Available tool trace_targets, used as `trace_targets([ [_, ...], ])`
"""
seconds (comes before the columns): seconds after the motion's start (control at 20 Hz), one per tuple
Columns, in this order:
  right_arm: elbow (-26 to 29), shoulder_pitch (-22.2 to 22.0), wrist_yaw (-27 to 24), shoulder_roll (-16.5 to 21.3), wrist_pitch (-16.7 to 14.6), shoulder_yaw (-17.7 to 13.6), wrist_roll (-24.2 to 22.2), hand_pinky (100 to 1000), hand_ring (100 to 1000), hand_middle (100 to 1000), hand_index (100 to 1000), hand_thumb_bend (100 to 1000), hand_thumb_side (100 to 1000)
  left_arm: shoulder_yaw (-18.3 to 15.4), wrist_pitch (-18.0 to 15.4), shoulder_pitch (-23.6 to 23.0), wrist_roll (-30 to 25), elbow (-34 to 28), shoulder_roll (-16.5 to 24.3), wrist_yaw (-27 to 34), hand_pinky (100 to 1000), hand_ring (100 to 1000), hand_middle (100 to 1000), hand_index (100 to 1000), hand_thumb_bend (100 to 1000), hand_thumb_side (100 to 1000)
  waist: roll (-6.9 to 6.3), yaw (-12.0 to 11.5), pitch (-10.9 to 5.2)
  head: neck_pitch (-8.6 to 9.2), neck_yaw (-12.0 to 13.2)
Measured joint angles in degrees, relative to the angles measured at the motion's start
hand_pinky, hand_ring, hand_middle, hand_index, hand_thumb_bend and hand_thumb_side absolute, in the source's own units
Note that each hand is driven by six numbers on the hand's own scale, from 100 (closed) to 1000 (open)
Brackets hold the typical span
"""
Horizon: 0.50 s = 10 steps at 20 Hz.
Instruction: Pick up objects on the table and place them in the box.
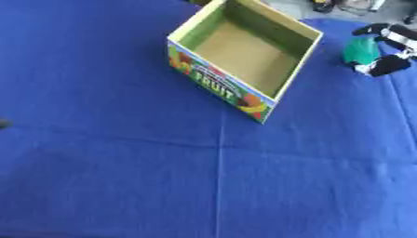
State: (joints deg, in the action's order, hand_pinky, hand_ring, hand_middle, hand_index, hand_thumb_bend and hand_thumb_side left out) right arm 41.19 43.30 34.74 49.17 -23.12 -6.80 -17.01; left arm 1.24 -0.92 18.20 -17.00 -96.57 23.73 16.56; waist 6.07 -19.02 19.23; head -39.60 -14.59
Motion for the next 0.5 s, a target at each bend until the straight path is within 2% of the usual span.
trace_targets([
  [0.35,-1.3,0.0,2.9,0.0,0.3,-0.2,3.2,919,1000,908,929,293,234,0.0,0.0,0.0,-0.5,0.0,0.0,0.0,865,690,572,677,417,1000,-0.01,0.0,0.22,0.47,-0.1],
  [0.5,-1.8,0.0,3.5,0.0,0.3,-0.2,3.3,894,980,898,928,253,155,0.0,-0.1,0.0,-0.6,0.0,0.0,0.0,865,689,573,677,417,1000,-0.02,-0.1,0.28,0.52,-0.2],
])
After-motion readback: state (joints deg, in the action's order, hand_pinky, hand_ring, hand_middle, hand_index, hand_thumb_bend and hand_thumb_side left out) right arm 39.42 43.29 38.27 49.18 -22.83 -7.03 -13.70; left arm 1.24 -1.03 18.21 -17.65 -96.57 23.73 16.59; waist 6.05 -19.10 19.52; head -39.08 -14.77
